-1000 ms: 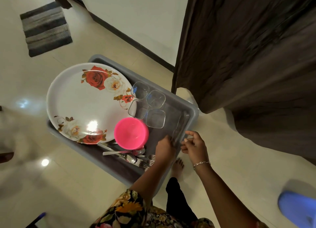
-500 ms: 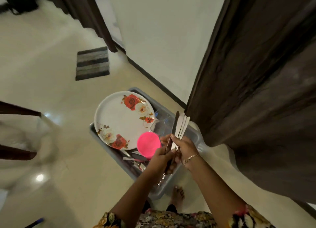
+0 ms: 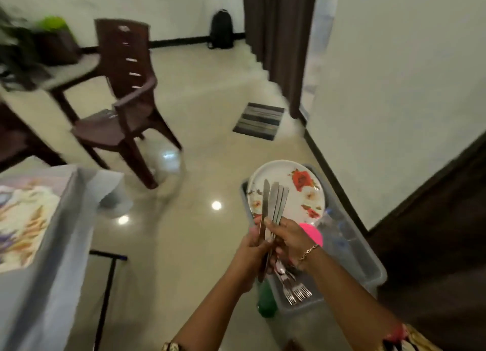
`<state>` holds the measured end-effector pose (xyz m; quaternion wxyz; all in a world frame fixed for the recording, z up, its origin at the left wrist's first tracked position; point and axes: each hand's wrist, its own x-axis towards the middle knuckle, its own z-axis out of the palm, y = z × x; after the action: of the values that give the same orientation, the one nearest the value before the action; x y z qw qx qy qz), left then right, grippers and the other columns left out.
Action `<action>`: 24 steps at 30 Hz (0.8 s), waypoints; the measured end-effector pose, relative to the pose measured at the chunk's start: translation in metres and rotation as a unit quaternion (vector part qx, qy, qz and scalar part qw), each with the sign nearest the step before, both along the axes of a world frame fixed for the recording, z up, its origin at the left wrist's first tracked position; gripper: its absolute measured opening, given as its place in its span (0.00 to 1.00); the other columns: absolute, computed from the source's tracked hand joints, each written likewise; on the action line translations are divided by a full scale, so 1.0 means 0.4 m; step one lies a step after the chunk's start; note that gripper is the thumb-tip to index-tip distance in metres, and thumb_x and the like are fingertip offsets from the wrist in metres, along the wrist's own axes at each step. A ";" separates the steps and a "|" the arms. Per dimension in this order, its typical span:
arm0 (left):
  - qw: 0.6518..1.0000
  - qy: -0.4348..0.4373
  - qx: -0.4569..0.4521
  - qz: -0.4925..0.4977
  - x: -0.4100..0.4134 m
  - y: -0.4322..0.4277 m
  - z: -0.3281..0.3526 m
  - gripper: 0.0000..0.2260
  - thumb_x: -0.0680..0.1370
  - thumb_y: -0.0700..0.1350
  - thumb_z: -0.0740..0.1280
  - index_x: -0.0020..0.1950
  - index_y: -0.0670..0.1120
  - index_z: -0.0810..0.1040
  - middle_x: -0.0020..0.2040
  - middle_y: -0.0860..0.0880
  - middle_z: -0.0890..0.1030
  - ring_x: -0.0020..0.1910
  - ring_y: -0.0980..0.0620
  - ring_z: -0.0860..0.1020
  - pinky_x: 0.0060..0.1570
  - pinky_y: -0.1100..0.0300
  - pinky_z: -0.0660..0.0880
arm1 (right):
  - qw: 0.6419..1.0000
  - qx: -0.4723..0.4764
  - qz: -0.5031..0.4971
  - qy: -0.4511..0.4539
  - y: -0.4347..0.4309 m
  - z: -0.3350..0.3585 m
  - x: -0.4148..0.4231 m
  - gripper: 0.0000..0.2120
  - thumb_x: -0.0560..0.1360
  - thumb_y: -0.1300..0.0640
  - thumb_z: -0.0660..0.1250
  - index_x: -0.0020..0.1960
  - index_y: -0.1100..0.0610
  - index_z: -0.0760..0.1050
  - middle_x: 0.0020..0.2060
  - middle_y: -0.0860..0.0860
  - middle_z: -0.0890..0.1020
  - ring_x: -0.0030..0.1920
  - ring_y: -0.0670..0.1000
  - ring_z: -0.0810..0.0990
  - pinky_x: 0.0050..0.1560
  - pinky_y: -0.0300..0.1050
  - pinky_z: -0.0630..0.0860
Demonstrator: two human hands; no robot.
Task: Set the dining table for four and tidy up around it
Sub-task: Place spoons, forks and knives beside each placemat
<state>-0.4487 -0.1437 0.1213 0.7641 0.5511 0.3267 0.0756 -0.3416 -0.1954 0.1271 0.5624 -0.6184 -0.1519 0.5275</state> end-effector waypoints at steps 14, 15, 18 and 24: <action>0.934 0.018 0.038 0.355 -0.839 -0.078 0.109 0.05 0.80 0.38 0.61 0.44 0.41 0.70 0.26 0.51 0.71 0.19 0.60 0.63 0.18 0.69 0.56 | 0.979 0.055 0.197 0.001 0.079 0.074 -0.827 0.12 0.75 0.66 0.64 0.33 0.60 0.69 0.26 0.52 0.74 0.26 0.46 0.75 0.30 0.39 0.76; 0.925 0.021 0.042 0.377 -0.899 -0.094 0.114 0.05 0.80 0.39 0.61 0.45 0.40 0.70 0.25 0.51 0.71 0.19 0.60 0.64 0.18 0.69 0.57 | 0.974 0.058 0.218 0.002 0.074 0.078 -0.889 0.13 0.75 0.66 0.64 0.33 0.60 0.69 0.25 0.52 0.75 0.24 0.46 0.75 0.29 0.39 0.75; 0.897 0.018 0.060 0.438 -1.058 -0.139 0.134 0.08 0.80 0.40 0.61 0.42 0.40 0.72 0.23 0.51 0.73 0.17 0.59 0.64 0.17 0.69 0.56 | 0.958 0.069 0.279 0.014 0.061 0.092 -1.053 0.10 0.75 0.66 0.64 0.35 0.62 0.70 0.24 0.53 0.76 0.20 0.47 0.72 0.25 0.37 0.72; 0.833 -0.017 0.078 0.548 -1.280 -0.190 0.152 0.06 0.80 0.38 0.60 0.52 0.37 0.73 0.27 0.45 0.77 0.17 0.56 0.66 0.17 0.70 0.58 | 0.931 0.076 0.354 0.035 0.066 0.116 -1.304 0.11 0.75 0.67 0.63 0.34 0.63 0.69 0.21 0.52 0.73 0.18 0.46 0.67 0.21 0.36 0.68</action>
<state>-0.9605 -0.2197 0.1822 0.5572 0.3386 0.5552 0.5164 -0.8633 -0.1689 0.1737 0.3893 -0.4609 -0.3812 0.7005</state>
